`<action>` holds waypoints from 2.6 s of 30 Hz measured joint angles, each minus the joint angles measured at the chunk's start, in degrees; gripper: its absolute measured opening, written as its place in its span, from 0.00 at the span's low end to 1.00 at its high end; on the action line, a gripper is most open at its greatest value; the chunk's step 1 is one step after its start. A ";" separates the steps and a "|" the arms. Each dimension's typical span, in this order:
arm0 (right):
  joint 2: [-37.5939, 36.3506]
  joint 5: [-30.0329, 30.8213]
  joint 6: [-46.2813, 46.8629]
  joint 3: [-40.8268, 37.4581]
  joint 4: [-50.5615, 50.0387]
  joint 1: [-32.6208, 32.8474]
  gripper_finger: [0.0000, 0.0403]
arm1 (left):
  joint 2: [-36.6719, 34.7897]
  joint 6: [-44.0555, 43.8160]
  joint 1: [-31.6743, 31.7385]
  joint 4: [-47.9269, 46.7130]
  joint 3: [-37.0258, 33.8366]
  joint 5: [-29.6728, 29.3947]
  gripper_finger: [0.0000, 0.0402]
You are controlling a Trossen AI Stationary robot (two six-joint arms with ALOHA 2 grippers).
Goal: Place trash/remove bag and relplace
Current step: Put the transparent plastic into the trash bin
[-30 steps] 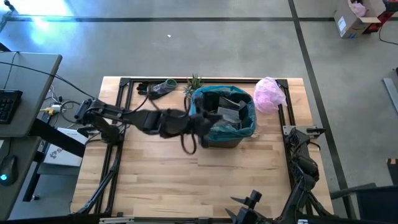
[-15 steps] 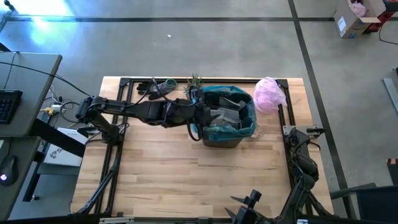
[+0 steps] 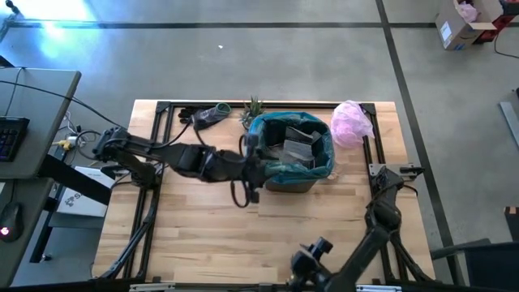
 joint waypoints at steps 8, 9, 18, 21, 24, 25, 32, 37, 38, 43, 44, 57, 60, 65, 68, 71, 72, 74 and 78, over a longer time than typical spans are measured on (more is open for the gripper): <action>-7.66 0.00 10.42 -23.36 2.03 -0.96 0.49 | -1.54 -4.16 -5.93 -9.31 0.00 -5.64 0.39; -9.97 0.67 11.94 -27.17 3.35 -0.94 0.48 | -1.54 -4.81 -6.38 -10.50 0.00 -6.10 0.39; -38.87 2.18 20.79 -63.49 19.02 -1.63 0.44 | -1.89 -9.33 -9.51 -13.38 -0.02 -6.98 0.39; -47.29 2.54 27.37 -73.95 21.64 -1.64 0.44 | -2.65 -9.44 -11.02 -10.79 -0.02 -6.80 0.39; -54.06 4.08 33.04 -81.98 24.26 -1.62 0.44 | -4.03 -8.99 -12.76 -7.81 -0.02 -6.56 0.39; -55.49 4.10 33.37 -84.37 25.66 -1.92 0.44 | -4.59 -8.98 -13.35 -6.98 -0.02 -6.57 0.39; -58.84 7.89 32.18 -93.96 38.25 -8.03 0.44 | -7.30 -9.00 -17.07 -3.48 -0.02 -1.71 0.39; -58.69 10.14 28.17 -96.05 40.53 -13.60 0.44 | -7.77 -9.17 -20.13 -3.15 -0.02 -1.64 0.39; -58.69 10.76 27.06 -96.05 40.77 -14.68 0.44 | -7.77 -9.33 -20.67 -3.55 -0.02 -2.16 0.39; -58.73 14.13 18.48 -96.03 48.32 -20.37 0.44 | -7.77 -10.80 -22.46 -4.63 -0.02 -3.90 0.39; -58.73 14.45 14.96 -96.03 51.82 -21.38 0.44 | -7.77 -11.02 -22.71 -4.86 -0.02 -4.22 0.39; -58.73 8.74 -24.90 -95.15 91.87 -26.76 0.44 | -7.76 -13.00 -23.64 -7.46 -0.02 -5.53 0.39; -58.73 5.06 -27.49 -94.00 92.11 -26.66 0.44 | -7.75 -13.95 -23.75 -8.51 -0.02 -5.52 0.39; -58.73 -0.10 -29.23 -93.72 87.85 -25.45 0.44 | -7.75 -15.36 -24.14 -10.95 -0.02 -5.78 0.39; -58.11 -0.54 -30.07 -94.10 85.88 -24.48 0.44 | -7.75 -15.36 -24.52 -10.87 -0.02 -5.92 0.39; -56.10 -1.19 -32.55 -94.39 86.11 -23.69 0.44 | -7.75 -15.47 -24.75 -10.84 -0.02 -5.92 0.39; -55.16 -1.77 -33.41 -94.39 86.97 -23.61 0.44 | -7.73 -15.47 -24.75 -10.83 -0.02 -5.90 0.39; -52.79 -4.20 -34.84 -94.37 88.94 -23.57 0.44 | -7.67 -15.82 -24.89 -10.82 -0.02 -5.66 0.39; -46.80 -5.87 -36.25 -94.39 91.23 -23.78 0.44 | -7.37 -16.87 -25.12 -10.84 -0.06 -5.32 0.39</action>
